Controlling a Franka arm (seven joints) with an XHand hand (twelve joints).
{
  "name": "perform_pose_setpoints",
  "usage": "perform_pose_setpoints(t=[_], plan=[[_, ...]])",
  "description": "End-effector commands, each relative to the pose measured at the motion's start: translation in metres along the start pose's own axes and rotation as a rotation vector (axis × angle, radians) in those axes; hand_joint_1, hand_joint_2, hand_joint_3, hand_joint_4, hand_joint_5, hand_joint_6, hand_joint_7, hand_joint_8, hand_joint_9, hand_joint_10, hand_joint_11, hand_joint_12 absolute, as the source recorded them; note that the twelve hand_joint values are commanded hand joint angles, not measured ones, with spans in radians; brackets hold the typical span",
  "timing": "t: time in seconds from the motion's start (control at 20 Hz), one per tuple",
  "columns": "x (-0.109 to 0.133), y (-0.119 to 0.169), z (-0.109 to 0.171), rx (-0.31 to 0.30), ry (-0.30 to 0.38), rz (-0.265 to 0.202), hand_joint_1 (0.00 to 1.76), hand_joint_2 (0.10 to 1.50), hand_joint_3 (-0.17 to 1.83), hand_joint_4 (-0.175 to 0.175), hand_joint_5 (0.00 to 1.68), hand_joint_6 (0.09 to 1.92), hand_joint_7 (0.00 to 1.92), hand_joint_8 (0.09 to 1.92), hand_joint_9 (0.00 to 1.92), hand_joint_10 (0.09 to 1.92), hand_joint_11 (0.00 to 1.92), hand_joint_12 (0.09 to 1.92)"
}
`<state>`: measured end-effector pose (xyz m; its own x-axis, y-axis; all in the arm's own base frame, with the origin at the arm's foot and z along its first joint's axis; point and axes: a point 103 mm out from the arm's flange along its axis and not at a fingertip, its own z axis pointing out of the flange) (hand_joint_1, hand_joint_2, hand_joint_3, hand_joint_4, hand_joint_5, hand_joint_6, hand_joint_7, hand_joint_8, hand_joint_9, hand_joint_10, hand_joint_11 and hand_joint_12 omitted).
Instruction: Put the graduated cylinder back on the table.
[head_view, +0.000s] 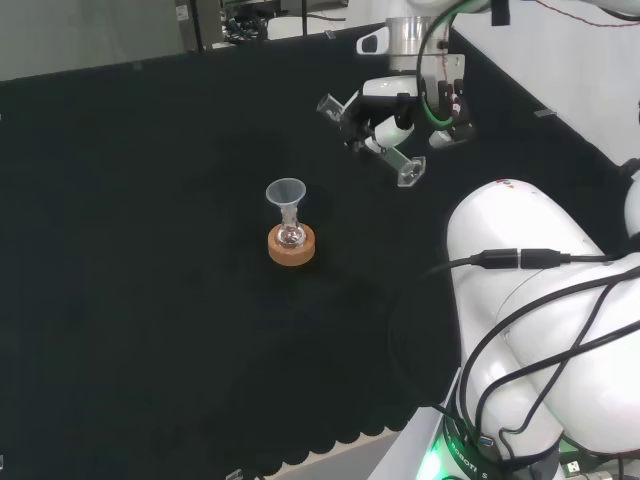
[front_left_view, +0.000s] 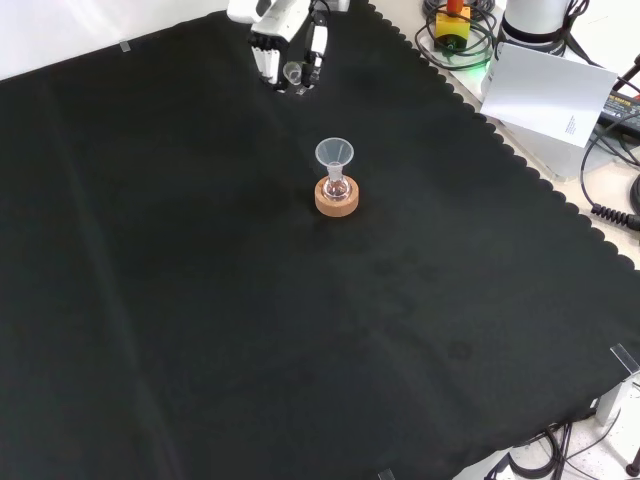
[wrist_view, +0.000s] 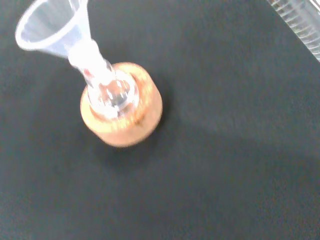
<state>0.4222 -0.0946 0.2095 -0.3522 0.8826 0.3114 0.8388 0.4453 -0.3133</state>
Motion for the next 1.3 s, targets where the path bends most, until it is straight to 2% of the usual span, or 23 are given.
perform_pose_setpoints(t=[0.05,0.25,0.45,0.85,1.3], plan=[[-0.013,0.016,-0.002,-0.108,0.071,-0.055,1.24,1.16,0.00,-0.175,0.88,1.13,0.92,1.13,1.38,0.09,1.15,0.84],[-0.028,0.029,0.001,-0.173,0.113,-0.069,1.24,1.16,0.00,-0.175,0.88,1.13,0.92,1.13,1.38,0.09,1.15,0.84],[-0.046,0.048,0.006,-0.272,0.162,-0.093,1.24,1.16,0.00,-0.175,0.88,1.13,0.92,1.13,1.38,0.09,1.15,0.84],[-0.064,0.097,0.016,-0.356,0.246,-0.150,1.24,1.16,0.00,-0.175,0.88,1.13,0.92,1.13,1.38,0.09,1.15,0.84],[-0.090,0.144,0.034,-0.421,0.344,-0.172,1.24,1.16,0.00,-0.175,0.88,1.14,0.91,1.14,1.36,0.09,1.14,0.84]])
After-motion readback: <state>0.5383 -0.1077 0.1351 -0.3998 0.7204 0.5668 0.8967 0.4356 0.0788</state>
